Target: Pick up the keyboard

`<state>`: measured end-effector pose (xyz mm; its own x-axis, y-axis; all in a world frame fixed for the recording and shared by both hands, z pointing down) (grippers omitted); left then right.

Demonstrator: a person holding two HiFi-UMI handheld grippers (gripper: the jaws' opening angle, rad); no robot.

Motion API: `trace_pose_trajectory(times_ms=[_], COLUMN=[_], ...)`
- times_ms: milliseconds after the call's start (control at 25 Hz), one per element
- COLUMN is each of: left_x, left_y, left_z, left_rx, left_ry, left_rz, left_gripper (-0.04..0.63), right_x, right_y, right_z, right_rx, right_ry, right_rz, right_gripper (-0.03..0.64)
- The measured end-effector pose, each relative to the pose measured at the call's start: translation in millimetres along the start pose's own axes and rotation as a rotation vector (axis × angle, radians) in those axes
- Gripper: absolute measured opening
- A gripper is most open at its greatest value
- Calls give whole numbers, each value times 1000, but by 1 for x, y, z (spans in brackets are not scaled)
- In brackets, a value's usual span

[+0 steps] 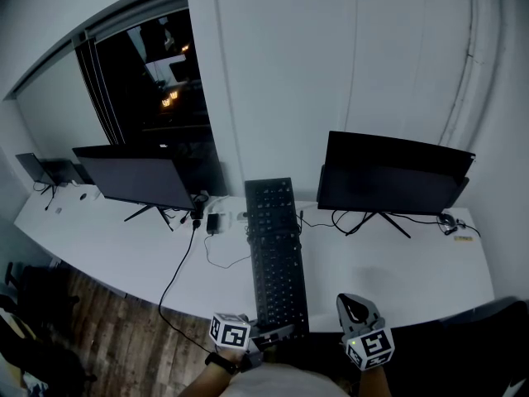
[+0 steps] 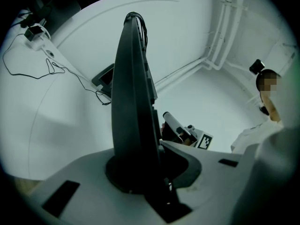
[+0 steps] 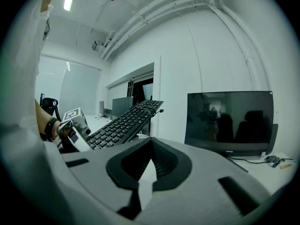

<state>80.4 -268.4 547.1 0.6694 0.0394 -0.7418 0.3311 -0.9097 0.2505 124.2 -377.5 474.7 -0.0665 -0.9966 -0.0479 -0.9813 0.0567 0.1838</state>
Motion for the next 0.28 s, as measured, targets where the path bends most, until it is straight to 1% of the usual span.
trace_pose_trajectory(times_ms=[120,280], left_x=[1,2], left_y=[-1,-2], left_z=[-2,-5], left_rx=[-2,-3], left_ry=[2,-14], left_rz=[5,-2], left_gripper=[71,72], right_x=[-2,-3], right_y=[-1,-4], right_z=[-1,-5], right_rx=[-6,-13], right_ry=[-4,1], right_rz=[2,1], right_gripper=[0,0])
Point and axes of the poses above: the fingertips, and each gripper's own axes: y forward along the fingers, x to its right, z out of its top, the point moved 1 cm from there along -y, backward along the fingers, and after that the axes turned 12 degrees about z, right-handed, at the moved point
